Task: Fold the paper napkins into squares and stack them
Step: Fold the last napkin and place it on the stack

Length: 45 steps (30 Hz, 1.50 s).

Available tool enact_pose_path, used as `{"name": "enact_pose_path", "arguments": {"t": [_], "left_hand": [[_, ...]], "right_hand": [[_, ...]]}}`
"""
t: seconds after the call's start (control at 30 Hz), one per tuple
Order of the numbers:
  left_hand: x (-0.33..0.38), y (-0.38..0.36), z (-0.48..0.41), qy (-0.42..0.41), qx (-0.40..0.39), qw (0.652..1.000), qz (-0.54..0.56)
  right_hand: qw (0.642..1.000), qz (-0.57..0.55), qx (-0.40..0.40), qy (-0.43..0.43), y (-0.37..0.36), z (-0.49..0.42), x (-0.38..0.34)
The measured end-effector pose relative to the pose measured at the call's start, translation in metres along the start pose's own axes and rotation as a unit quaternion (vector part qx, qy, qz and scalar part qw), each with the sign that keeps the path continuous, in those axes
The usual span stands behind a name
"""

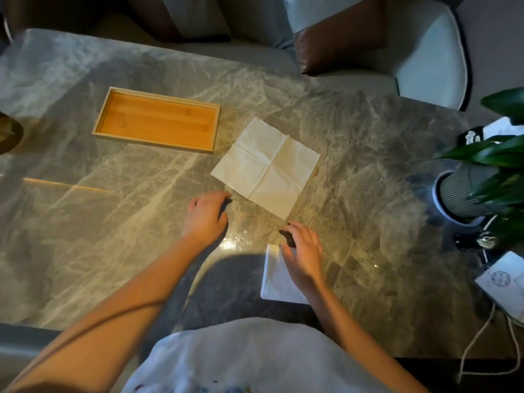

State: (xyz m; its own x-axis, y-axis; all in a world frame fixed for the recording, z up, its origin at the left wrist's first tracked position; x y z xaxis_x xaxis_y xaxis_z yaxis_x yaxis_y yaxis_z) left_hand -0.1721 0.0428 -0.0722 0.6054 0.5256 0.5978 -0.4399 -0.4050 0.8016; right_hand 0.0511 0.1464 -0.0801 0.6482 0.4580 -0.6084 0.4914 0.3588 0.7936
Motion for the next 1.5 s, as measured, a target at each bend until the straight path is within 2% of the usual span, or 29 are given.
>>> {"name": "enact_pose_path", "arguments": {"t": [0.1, 0.23, 0.33, 0.47, 0.6, 0.7, 0.8, 0.9, 1.0, 1.07, 1.13, 1.2, 1.33, 1.4, 1.5], "left_hand": [[-0.001, -0.008, -0.029, -0.047, -0.057, 0.991, -0.108], [-0.013, -0.022, -0.039, -0.008, -0.106, 0.983, -0.147], [-0.021, -0.026, -0.027, -0.026, -0.045, 0.989, -0.139], [-0.034, -0.023, -0.009, -0.057, 0.056, 0.992, -0.097], [-0.040, -0.009, 0.011, -0.049, 0.084, 0.993, -0.066], [-0.041, 0.006, 0.020, -0.037, 0.072, 0.997, -0.017], [-0.036, 0.024, 0.032, 0.006, 0.068, 0.991, 0.118], [-0.034, 0.036, 0.052, 0.101, 0.070, 0.978, 0.168], [-0.033, 0.046, 0.069, 0.104, 0.076, 0.967, 0.219], [-0.031, 0.053, 0.078, 0.050, 0.055, 0.973, 0.217], [-0.036, 0.050, 0.088, 0.007, 0.019, 0.990, 0.139], [-0.044, 0.043, 0.095, 0.017, 0.018, 0.995, 0.099], [-0.047, 0.040, 0.102, 0.056, 0.065, 0.979, 0.184], [-0.051, 0.043, 0.104, 0.059, 0.073, 0.982, 0.161], [-0.059, 0.047, 0.108, 0.067, 0.068, 0.985, 0.147]], "right_hand": [[0.999, 0.004, -0.039, -0.007, -0.009, -0.023, -0.003], [0.994, 0.076, -0.081, 0.020, -0.017, -0.036, 0.001], [0.992, 0.089, -0.079, 0.044, -0.017, -0.035, 0.003], [0.995, 0.055, -0.017, 0.076, -0.014, -0.038, -0.002], [0.993, 0.000, 0.039, 0.112, -0.013, -0.039, -0.006], [0.994, -0.020, 0.051, 0.091, -0.010, -0.036, -0.015], [0.991, -0.094, 0.073, 0.057, -0.002, -0.032, -0.026], [0.976, -0.205, 0.067, -0.033, 0.007, -0.026, -0.036], [0.949, -0.290, 0.056, -0.110, 0.012, -0.019, -0.042], [0.947, -0.296, 0.054, -0.114, 0.014, -0.015, -0.044], [0.947, -0.300, 0.044, -0.106, 0.014, -0.011, -0.046], [0.948, -0.304, 0.028, -0.093, 0.014, -0.007, -0.048], [0.959, -0.275, 0.028, -0.054, 0.018, 0.000, -0.049], [0.965, -0.255, 0.048, -0.038, 0.021, 0.002, -0.048], [0.952, -0.296, 0.040, -0.071, 0.024, 0.004, -0.045]]}}
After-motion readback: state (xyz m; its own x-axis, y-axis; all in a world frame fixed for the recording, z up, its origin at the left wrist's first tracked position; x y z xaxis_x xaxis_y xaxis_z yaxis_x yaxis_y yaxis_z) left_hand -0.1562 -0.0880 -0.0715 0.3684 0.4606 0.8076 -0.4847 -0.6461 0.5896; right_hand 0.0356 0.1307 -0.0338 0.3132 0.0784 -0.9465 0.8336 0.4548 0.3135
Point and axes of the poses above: each hand's wrist, its own z-axis away from the middle knuckle, its own y-axis out of the back of the hand, x = y × z, the point moved 1 cm from there along -z, towards the middle knuckle, and after that the axes turned 10 degrees about x, right-handed, at the moved point
